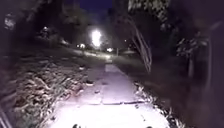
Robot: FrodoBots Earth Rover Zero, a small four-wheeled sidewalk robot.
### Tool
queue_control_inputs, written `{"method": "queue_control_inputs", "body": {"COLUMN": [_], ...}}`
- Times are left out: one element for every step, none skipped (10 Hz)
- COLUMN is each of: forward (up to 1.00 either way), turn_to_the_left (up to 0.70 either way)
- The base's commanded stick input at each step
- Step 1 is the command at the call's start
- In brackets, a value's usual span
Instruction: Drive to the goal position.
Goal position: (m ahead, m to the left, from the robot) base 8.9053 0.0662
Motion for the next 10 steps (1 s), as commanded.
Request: {"method": "queue_control_inputs", "body": {"forward": [0.30, 0.30, 0.30, 0.30, 0.30, 0.30, 0.30, 0.30, 0.30, 0.30], "turn_to_the_left": [0.00, 0.49, 0.74, 0.72, 0.66, 0.61, 0.55, 0.00, 0.00, 0.00]}}
